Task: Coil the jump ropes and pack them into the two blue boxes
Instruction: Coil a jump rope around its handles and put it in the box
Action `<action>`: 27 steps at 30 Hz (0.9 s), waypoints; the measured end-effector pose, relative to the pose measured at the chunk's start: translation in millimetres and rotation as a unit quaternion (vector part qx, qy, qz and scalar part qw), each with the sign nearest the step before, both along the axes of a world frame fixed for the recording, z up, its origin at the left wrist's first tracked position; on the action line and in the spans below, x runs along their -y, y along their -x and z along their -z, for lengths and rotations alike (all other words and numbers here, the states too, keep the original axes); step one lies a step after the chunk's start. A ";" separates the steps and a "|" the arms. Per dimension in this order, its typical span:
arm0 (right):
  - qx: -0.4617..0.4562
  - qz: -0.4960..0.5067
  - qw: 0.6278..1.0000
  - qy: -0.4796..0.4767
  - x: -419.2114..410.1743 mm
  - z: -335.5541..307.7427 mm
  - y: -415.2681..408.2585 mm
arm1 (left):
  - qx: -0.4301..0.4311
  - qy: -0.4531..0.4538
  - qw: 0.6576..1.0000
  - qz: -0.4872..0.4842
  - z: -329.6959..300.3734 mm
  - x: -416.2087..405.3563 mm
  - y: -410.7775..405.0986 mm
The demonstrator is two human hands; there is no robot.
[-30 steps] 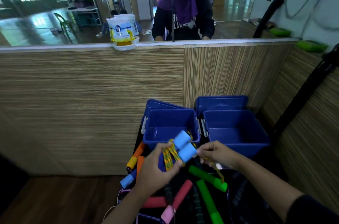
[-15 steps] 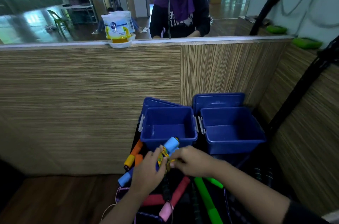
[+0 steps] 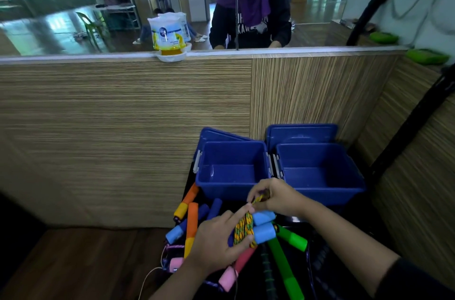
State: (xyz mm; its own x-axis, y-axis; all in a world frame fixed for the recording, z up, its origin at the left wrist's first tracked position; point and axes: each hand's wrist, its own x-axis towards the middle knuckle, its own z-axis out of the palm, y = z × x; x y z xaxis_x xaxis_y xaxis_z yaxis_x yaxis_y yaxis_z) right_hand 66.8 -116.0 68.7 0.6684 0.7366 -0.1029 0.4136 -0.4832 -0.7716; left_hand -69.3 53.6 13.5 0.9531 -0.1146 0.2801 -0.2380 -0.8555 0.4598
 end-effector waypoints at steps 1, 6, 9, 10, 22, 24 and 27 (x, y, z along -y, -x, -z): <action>0.010 0.008 1.000 -0.014 0.5 0.0 1.2 | 0.008 -0.005 1.000 -0.008 -2.5 0.5 0.3; 0.077 0.008 0.997 -0.005 3.9 0.9 4.0 | 0.001 -0.030 0.999 -0.027 -8.2 1.8 -3.4; 0.162 0.010 0.986 0.028 9.4 -1.7 2.1 | -0.006 -0.045 0.998 -0.048 -7.8 4.7 -5.3; 0.185 0.009 0.982 0.042 10.4 -3.0 1.9 | -0.005 -0.045 0.997 -0.060 -7.3 5.8 -6.2; 0.187 0.105 0.976 -0.037 13.2 -1.2 18.3 | 0.005 -0.007 0.992 -0.127 -8.6 8.7 -15.1; 0.169 0.146 0.974 -0.050 10.6 2.8 21.8 | 0.007 -0.026 0.993 -0.119 -6.9 9.6 -14.4; 0.137 0.196 0.969 -0.066 6.5 5.2 25.8 | 0.005 -0.038 0.992 -0.121 -7.5 12.0 -14.0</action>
State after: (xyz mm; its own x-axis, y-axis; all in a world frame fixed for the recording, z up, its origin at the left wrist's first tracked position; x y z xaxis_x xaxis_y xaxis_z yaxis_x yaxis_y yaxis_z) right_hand 40.9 -122.6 63.4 0.8889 0.4145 0.1952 0.4155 -0.5495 -0.7248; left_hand -55.2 41.7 21.0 0.9526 0.0956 0.2887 -0.0259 -0.9203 0.3904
